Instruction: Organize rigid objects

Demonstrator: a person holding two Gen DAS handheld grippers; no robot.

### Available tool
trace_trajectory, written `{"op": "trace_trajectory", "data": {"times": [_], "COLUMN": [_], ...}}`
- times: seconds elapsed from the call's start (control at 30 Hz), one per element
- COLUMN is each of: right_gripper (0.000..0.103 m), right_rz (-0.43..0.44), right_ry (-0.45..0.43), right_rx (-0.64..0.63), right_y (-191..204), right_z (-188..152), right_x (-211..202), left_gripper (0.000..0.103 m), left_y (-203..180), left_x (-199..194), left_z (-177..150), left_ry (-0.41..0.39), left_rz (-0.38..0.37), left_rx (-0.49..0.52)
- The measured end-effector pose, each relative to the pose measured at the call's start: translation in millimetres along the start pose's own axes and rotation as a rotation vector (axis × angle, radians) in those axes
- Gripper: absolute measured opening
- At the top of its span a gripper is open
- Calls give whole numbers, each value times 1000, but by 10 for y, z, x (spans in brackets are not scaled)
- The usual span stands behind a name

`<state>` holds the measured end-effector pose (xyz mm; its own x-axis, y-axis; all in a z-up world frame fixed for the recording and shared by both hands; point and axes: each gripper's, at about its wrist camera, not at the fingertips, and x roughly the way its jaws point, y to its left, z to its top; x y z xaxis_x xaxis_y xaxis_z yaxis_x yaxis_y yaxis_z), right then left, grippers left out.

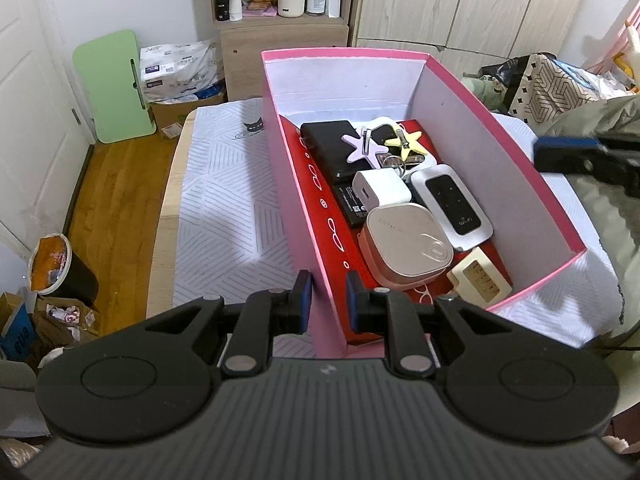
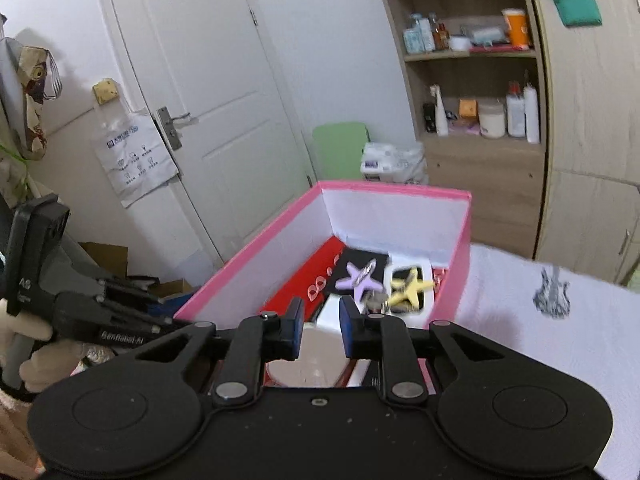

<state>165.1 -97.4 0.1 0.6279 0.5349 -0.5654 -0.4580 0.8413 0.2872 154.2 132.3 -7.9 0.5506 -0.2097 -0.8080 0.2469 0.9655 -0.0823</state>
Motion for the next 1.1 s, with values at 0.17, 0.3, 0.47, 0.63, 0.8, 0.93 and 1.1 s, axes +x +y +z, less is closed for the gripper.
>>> {"op": "trace_trajectory", "data": {"times": [0.17, 0.3, 0.47, 0.63, 0.8, 0.93, 1.1], "right_gripper": [30, 32, 45, 46, 51, 59, 65], "right_rz": [-11, -22, -62, -63, -55, -73, -74], "right_ry": [39, 39, 1, -23, -19, -19, -35], "right_rx": [19, 6, -26, -47, -27, -30, -38], "right_y": [74, 171, 248, 300, 318, 330, 350], "right_z": [-148, -176, -109, -158, -216, -283, -360], "right_x": [-176, -312, -456, -535, -597, -677, -825], "left_gripper": [17, 17, 17, 17, 18, 24, 33], "left_y": [-2, 16, -13, -118, -354, -547, -737], "left_x": [11, 23, -67, -349, -701, -897, -1042], "left_z": [9, 58, 89, 37, -78, -184, -325], "left_ry": [7, 30, 28, -31, -88, -103, -112], "left_rz": [-2, -8, -3, 18, 38, 43, 46], "left_rx": [-6, -16, -1, 14, 57, 76, 76]}}
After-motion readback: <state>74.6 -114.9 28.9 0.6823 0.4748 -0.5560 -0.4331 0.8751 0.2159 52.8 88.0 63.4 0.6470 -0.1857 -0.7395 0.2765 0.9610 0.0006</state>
